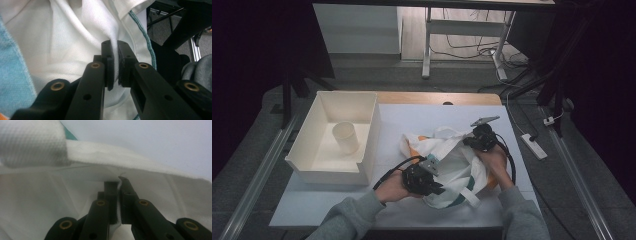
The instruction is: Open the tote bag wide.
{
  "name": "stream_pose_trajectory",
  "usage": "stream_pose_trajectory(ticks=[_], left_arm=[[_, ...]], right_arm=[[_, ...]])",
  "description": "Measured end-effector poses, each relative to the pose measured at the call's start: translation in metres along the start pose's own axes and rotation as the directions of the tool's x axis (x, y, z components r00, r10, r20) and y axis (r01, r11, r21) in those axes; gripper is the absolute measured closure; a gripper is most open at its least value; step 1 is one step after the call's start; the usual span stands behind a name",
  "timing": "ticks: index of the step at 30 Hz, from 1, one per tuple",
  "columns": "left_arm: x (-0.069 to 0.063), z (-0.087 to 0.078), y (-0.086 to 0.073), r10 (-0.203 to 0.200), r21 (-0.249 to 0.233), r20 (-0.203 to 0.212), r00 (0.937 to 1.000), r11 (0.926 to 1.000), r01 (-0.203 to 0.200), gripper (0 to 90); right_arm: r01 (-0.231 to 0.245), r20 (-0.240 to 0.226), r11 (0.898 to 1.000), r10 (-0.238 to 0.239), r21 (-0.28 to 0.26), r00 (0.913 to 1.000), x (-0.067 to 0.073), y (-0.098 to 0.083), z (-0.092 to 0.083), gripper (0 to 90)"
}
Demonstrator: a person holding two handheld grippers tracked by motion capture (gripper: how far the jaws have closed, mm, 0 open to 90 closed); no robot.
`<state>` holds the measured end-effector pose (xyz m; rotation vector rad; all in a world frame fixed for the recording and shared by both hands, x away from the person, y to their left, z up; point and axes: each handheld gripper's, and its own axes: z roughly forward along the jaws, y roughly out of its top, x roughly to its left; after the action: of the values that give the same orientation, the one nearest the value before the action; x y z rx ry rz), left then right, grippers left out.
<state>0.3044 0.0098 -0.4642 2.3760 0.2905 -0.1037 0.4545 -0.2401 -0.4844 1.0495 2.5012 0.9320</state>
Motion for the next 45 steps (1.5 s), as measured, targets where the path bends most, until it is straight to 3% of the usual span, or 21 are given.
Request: stream_pose_trajectory(ticks=[3,7,12,16,18,22,28,29,30,31,32,35,37,41,45], left_arm=[[-0.002,-0.002,0.001,0.006,-0.017,-0.021,0.9998,0.9998,-0.006,76.9],[-0.003,-0.012,0.002,-0.004,-0.074,-0.053,0.9986,0.9972,0.000,56.8],[-0.001,-0.033,0.005,-0.036,-0.172,-0.121,0.9920,0.9851,0.015,45.4],[0.001,-0.044,0.006,-0.094,-0.212,-0.199,0.9755,0.9759,0.050,41.7],[0.003,-0.047,0.006,-0.109,-0.212,-0.249,0.9624,0.9756,0.055,40.2],[0.006,-0.048,0.008,-0.124,-0.201,-0.307,0.9436,0.9776,0.063,38.6],[0.010,-0.036,0.017,-0.116,-0.163,-0.332,0.9360,0.9845,0.064,38.2],[0.011,-0.032,0.019,-0.110,-0.150,-0.344,0.9325,0.9869,0.061,37.9],[0.012,-0.028,0.020,-0.099,-0.130,-0.366,0.9252,0.9900,0.055,37.8],[0.014,-0.023,0.022,-0.093,-0.111,-0.395,0.9141,0.9924,0.053,37.9],[0.016,-0.019,0.023,-0.088,-0.095,-0.410,0.9078,0.9941,0.053,38.1],[0.025,-0.010,0.022,-0.089,-0.067,-0.437,0.8950,0.9956,0.066,43.3],[0.028,-0.010,0.020,-0.095,-0.067,-0.430,0.8978,0.9951,0.073,50.9],[0.032,-0.016,0.016,-0.115,-0.096,-0.401,0.9088,0.9919,0.083,79.0],[0.035,-0.018,0.014,-0.118,-0.091,-0.395,0.9110,0.9918,0.089,86.6]], right_arm=[[0.013,0.003,1.000,-0.013,-0.007,0.9999,0.003,0.001,-0.004,83.8],[0.014,-0.003,0.999,-0.014,-0.051,0.9999,0.008,0.001,-0.015,75.9],[0.040,-0.010,0.992,-0.041,-0.120,0.9991,0.019,-0.004,-0.037,59.5],[0.023,-0.036,0.982,-0.030,-0.189,0.9989,0.027,-0.009,-0.058,54.8],[0.025,-0.042,0.978,-0.034,-0.206,0.9985,0.032,-0.009,-0.067,53.2],[0.056,-0.041,0.975,-0.067,-0.217,0.9969,0.045,-0.012,-0.080,50.8],[0.079,-0.042,0.976,-0.090,-0.201,0.9951,0.056,-0.019,-0.084,50.0],[0.076,-0.046,0.977,-0.087,-0.198,0.9952,0.057,-0.020,-0.084,50.0],[0.072,-0.050,0.977,-0.084,-0.200,0.9952,0.057,-0.021,-0.085,50.0],[0.068,-0.055,0.977,-0.081,-0.204,0.9952,0.057,-0.021,-0.085,50.0],[0.065,-0.058,0.977,-0.079,-0.205,0.9952,0.057,-0.021,-0.085,50.0],[0.063,-0.062,0.978,-0.077,-0.201,0.9952,0.059,-0.023,-0.086,49.7],[0.063,-0.060,0.979,-0.076,-0.195,0.9953,0.061,-0.025,-0.088,49.2],[0.069,-0.027,0.982,-0.075,-0.177,0.9968,0.070,-0.033,-0.097,48.7],[0.077,0.059,0.985,-0.069,-0.153,0.9959,0.079,-0.045,-0.109,47.1]])
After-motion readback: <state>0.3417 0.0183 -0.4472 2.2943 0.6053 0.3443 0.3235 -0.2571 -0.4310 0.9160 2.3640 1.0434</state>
